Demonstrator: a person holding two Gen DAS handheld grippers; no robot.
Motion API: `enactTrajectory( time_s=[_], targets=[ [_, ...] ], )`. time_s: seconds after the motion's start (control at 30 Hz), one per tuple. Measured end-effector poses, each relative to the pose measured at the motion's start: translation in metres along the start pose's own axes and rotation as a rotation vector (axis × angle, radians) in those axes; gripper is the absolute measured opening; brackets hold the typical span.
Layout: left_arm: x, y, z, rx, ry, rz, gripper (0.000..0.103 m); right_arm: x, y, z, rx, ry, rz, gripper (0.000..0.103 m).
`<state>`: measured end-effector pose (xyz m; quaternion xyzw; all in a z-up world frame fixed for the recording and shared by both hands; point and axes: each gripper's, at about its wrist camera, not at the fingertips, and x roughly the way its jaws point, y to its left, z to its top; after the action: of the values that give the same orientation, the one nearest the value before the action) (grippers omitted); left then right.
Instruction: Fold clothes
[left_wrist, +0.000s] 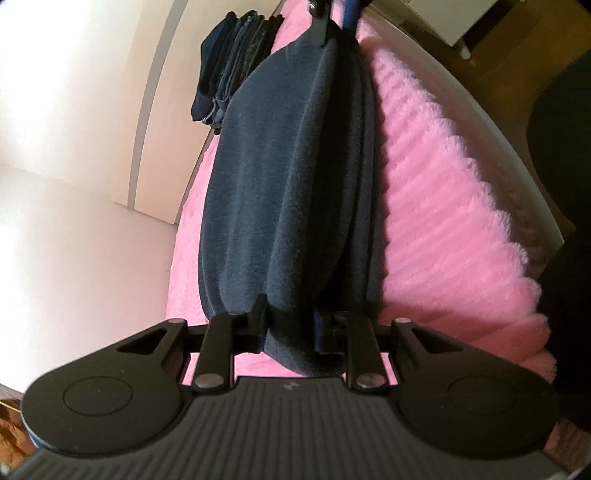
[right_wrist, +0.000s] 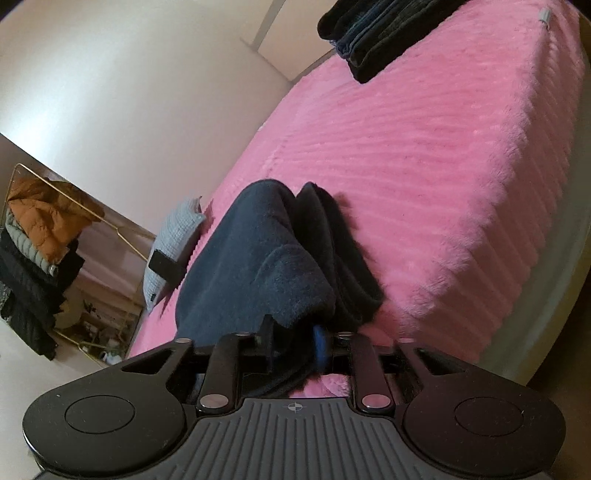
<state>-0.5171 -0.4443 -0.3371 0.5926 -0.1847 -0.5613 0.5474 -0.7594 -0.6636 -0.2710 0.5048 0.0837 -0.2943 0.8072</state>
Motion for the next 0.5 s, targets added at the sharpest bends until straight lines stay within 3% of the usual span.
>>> enactTrajectory(
  time_s=[0.03,0.07,0.27,0.4,0.5],
  targets=[
    [-0.003,0.002,-0.002,-0.017,-0.004,-0.010,0.027,-0.008,0.003,0.002,-0.021,-0.021,-0.016,0.065],
    [-0.008,0.008,-0.006,-0.059,-0.003,-0.034,0.036,-0.015,0.006,0.005,-0.045,-0.041,-0.024,0.065],
    [-0.041,0.065,-0.039,-0.510,-0.028,-0.202,0.037,-0.040,0.020,0.022,-0.145,-0.095,-0.046,0.065],
    [-0.041,0.106,-0.049,-0.767,-0.051,-0.220,0.037,-0.019,0.030,0.033,-0.214,-0.060,-0.029,0.065],
    [-0.024,0.129,-0.059,-0.891,-0.037,-0.244,0.037,0.012,0.037,0.046,-0.253,-0.003,-0.021,0.065]
  ],
)
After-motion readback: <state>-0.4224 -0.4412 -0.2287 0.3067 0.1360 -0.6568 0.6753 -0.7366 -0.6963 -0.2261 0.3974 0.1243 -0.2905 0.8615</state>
